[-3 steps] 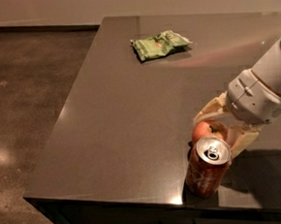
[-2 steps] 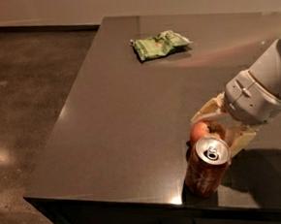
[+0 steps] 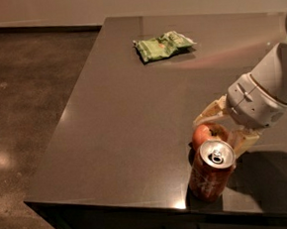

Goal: Move apple near coke can

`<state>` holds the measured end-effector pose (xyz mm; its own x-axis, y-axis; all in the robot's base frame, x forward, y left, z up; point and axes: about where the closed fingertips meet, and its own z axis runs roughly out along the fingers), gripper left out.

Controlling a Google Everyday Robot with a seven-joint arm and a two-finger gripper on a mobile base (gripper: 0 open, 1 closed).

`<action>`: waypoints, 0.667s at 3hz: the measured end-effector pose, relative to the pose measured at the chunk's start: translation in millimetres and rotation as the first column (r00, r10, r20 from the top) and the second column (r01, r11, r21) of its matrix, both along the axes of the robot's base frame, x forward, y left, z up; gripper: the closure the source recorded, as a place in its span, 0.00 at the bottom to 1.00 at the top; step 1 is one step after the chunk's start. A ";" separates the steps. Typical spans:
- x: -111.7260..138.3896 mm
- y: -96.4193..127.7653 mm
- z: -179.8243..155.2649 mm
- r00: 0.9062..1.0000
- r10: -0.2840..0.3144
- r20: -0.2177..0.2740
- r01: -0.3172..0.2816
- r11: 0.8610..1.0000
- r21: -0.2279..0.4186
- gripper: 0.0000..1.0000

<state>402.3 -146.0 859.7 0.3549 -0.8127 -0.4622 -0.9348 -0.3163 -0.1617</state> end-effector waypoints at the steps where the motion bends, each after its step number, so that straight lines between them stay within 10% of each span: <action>1: 1.4 0.1 -4.1 1.000 0.004 0.004 -0.004 1.000 -0.013 0.00; 2: 1.4 0.2 -4.1 1.000 0.004 0.004 -0.004 1.000 -0.013 0.00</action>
Offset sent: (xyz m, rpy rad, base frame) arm 0.0023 -0.0029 -0.0090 -0.0259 -0.0008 0.0058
